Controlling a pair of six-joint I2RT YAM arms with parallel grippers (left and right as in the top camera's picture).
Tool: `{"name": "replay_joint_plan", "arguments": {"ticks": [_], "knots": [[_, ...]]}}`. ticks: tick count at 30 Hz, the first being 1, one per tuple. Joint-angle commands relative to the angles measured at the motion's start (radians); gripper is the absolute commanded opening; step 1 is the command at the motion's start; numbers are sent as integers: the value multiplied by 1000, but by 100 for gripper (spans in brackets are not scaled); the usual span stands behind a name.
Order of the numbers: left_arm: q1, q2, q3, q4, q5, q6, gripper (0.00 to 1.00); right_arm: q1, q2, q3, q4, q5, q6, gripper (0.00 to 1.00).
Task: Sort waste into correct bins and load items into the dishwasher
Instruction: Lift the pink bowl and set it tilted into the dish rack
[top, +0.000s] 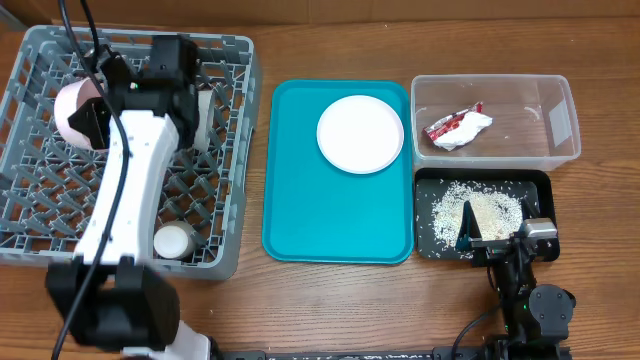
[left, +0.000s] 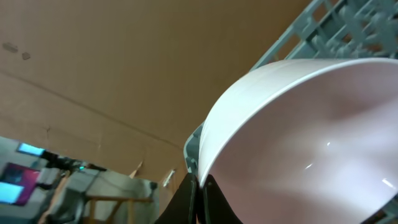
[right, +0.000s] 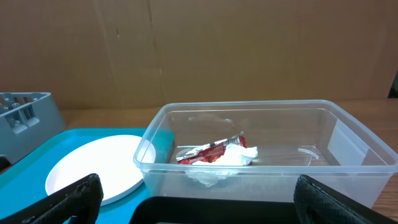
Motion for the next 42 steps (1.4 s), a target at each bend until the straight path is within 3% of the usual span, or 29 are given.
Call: {"name": "replay_joint_plan", "arguments": {"ticks": [1,17,39,40,42], "knots": [[20,82,6,16,-24,26,4,-5,-12,-11,4,2,-4,100],[16,305,2,99,48,48,4,-5,-12,-11,4,2,-4,100],[-71,308,2,9,92,60,4,-5,-12,-11,4,2,-4,100],[-74,308,2,5,92,60,5,-5,-12,-11,4,2,-4,100],[-82,306,2,-2,89,59,22,-5,-12,-11,4,2,-4,100]]}}
